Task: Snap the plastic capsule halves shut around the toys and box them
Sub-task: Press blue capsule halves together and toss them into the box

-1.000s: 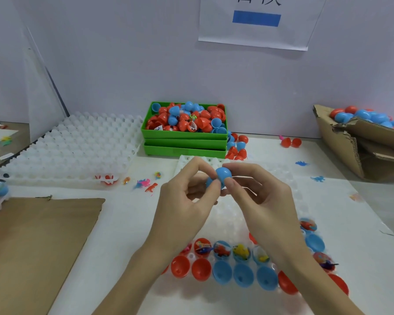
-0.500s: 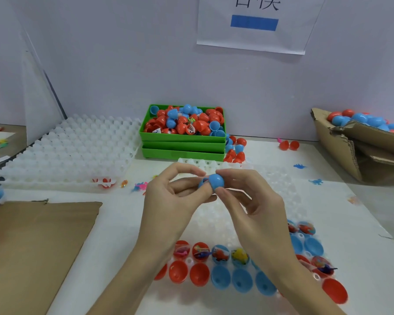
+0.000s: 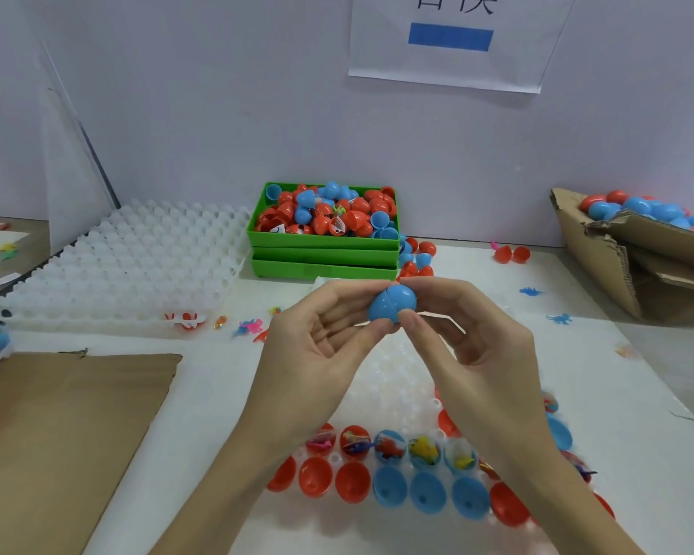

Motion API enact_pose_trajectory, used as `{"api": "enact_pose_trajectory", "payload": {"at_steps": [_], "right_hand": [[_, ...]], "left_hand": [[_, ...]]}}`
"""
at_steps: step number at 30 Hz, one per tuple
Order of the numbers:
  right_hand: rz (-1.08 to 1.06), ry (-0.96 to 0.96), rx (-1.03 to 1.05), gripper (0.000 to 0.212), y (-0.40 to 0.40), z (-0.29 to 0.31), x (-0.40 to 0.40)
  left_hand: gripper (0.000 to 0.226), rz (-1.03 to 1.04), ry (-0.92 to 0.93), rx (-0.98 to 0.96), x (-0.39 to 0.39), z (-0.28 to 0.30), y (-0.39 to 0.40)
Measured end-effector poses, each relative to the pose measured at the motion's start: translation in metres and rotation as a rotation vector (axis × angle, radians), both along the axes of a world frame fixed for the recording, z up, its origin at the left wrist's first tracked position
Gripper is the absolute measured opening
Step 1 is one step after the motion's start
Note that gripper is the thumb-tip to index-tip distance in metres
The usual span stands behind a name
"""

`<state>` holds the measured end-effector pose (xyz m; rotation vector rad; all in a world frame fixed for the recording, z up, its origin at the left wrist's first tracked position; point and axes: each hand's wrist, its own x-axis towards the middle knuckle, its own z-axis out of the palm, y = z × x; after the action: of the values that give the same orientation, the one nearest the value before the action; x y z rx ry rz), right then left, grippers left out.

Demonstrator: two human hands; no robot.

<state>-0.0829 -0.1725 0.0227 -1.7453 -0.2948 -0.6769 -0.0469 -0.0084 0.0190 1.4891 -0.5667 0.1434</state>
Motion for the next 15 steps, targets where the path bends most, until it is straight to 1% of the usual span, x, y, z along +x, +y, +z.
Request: {"api": "enact_pose_trajectory", "payload": {"at_steps": [7, 15], "right_hand": [[-0.002, 0.014, -0.044, 0.026, -0.0022, 0.0008, -0.0006], [-0.009, 0.021, -0.026, 0.025, 0.0, 0.0001, -0.0007]], "left_hand": [[0.037, 0.006, -0.025, 0.021, -0.0016, 0.0017, -0.0002], [0.036, 0.048, -0.043, 0.061, -0.0017, 0.0011, -0.0001]]}}
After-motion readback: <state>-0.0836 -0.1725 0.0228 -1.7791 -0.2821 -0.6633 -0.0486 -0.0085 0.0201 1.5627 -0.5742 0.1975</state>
